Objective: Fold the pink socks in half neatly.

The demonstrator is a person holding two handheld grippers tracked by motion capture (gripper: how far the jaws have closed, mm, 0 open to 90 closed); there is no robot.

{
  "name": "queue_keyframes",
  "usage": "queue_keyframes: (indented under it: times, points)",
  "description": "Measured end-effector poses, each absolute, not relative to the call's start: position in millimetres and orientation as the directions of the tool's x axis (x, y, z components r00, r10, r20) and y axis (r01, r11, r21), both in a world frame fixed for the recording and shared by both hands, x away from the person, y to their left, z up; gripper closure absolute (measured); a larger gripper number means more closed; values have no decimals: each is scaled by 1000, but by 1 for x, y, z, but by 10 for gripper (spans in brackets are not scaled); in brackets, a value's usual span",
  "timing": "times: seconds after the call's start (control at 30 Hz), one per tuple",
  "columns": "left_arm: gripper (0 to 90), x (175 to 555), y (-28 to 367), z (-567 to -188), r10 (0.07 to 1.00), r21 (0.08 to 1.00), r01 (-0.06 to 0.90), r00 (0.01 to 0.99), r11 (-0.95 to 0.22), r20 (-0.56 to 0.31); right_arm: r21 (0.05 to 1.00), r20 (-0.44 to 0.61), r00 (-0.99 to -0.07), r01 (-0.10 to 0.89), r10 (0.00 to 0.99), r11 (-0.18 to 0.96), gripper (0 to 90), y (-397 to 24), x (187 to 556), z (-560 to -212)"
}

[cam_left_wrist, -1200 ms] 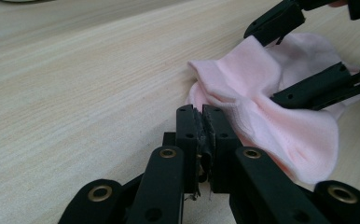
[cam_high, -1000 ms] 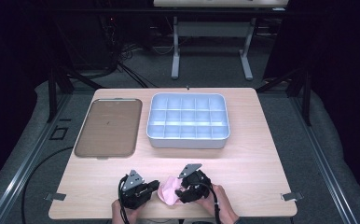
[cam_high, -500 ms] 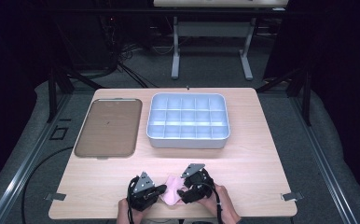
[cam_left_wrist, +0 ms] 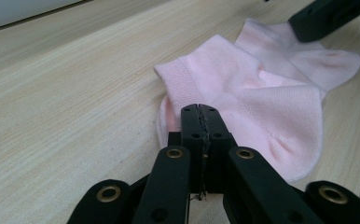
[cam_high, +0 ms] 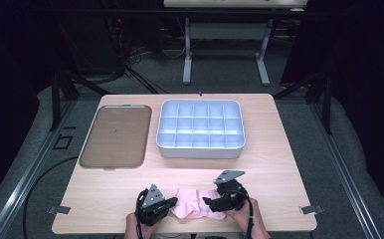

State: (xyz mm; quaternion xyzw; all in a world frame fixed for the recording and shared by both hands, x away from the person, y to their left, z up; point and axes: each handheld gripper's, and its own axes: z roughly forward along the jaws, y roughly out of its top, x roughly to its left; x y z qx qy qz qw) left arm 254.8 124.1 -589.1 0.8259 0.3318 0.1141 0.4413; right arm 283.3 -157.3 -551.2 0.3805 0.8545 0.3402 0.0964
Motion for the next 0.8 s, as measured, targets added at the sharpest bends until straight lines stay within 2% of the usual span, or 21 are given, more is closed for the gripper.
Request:
queue_keyframes:
  times: [0.03,0.13,0.17,0.23,0.43,0.6,0.8]
  points:
    - [895,255,124,-589,650,805,449,753,-388,-107,613,112,-690,614,715,497,313,-167,282,-546]
    - [895,255,124,-589,652,805,450,751,-387,-107,520,57,-649,668,758,533,355,-183,277,-540]
    - [895,254,124,-589,654,805,456,747,-378,-116,518,59,-636,678,769,521,380,-185,275,-542]
    - [895,254,124,-589,654,805,455,748,-379,-114,591,90,-619,664,780,458,410,-185,273,-555]
    - [895,254,124,-589,653,805,459,748,-377,-120,563,95,-600,690,794,454,500,-187,269,-564]
    - [894,254,124,-589,652,805,457,748,-379,-118,552,44,-604,679,796,484,566,-182,265,-564]
    - [894,255,125,-590,652,803,463,748,-375,-127,555,43,-612,672,790,490,724,-178,258,-563]
